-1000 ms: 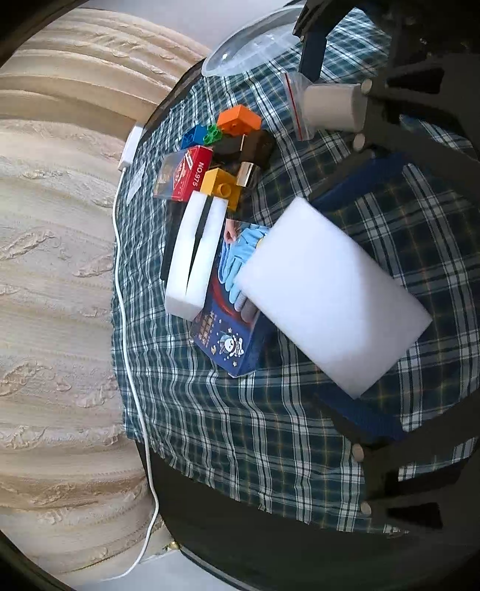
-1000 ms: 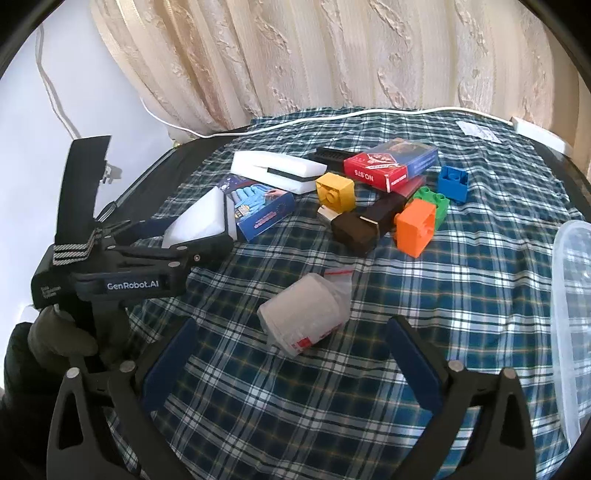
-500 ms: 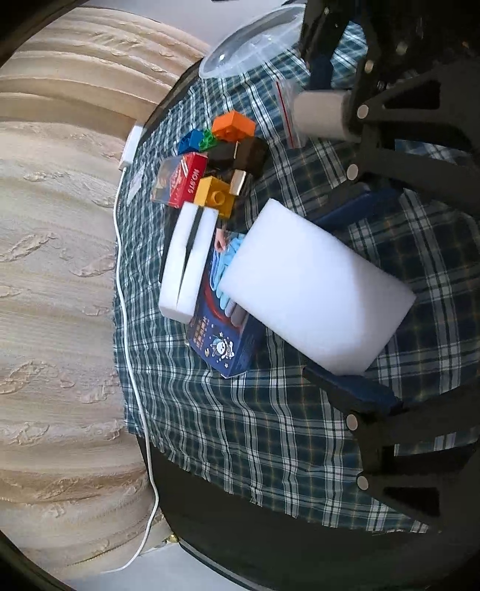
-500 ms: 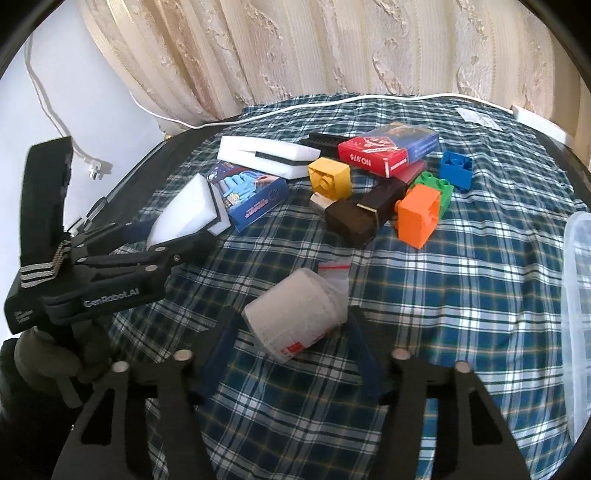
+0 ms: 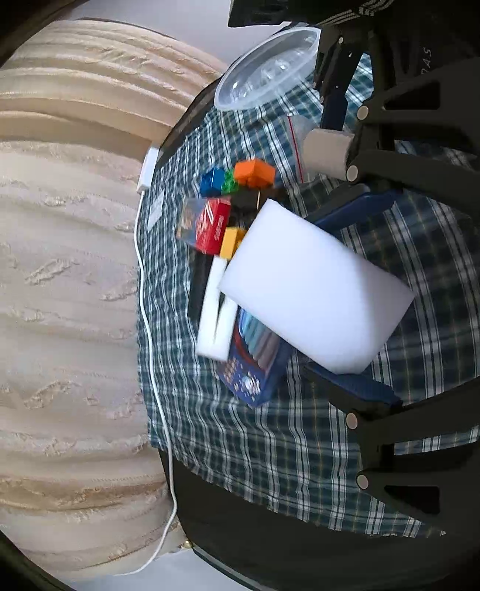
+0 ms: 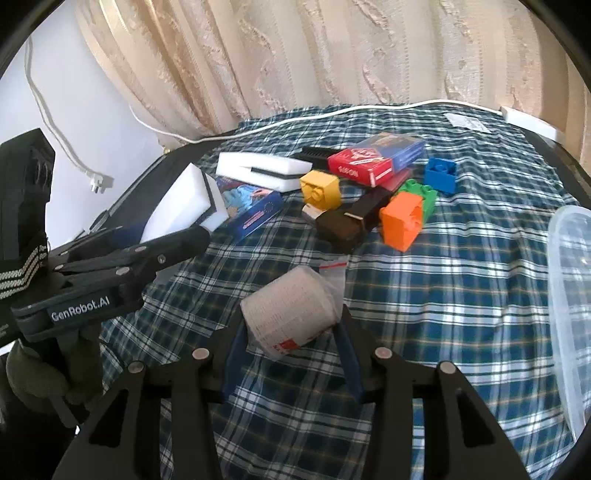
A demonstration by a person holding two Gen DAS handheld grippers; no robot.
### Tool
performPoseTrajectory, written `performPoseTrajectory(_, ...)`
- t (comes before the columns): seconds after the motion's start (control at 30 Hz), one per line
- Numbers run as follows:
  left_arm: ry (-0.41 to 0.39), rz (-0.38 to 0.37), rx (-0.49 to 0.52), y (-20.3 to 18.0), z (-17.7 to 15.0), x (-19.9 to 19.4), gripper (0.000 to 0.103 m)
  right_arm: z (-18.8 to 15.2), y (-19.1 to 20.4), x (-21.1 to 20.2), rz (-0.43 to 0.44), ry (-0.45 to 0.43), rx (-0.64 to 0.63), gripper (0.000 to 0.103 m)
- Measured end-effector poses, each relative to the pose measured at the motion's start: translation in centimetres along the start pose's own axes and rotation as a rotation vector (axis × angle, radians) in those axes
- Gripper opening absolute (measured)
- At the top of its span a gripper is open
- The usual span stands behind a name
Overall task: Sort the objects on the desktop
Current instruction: 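Carry the foam block and white roll over the clear bowl with both tools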
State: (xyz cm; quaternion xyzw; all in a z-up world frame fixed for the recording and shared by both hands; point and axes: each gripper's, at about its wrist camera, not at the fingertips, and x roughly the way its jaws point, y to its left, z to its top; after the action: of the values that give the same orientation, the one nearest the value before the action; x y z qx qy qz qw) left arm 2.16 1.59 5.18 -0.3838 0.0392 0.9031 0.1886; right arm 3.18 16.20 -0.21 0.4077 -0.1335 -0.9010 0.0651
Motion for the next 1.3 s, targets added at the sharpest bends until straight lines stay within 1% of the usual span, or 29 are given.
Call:
performPoseTrajectory(0.5, 0.013, -0.055, 0.051, -5.3, 1.1, 1.0, 0.074, 0.1, -5.5, -4.4, -0.071, -0.106, 0.133, 0.05)
performPoseTrajectory(0.87, 0.019, -0.097, 0.109, -10.4, 2.2, 1.6, 0.074, -0.1, -9.3, -8.1, -0.144, -0.196, 0.198, 0.05)
performPoseTrajectory(0.97, 0.019, -0.107, 0.125, -11.7, 2.4, 1.8, 0.074, -0.3, -10.6, -8.9, -0.172, -0.213, 0.221, 0.05)
performPoseTrajectory(1.3, 0.022, -0.123, 0.192, -16.6, 2.9, 2.5, 0.074, -1.7, -14.7, -11.8, -0.227, -0.259, 0.305, 0.05)
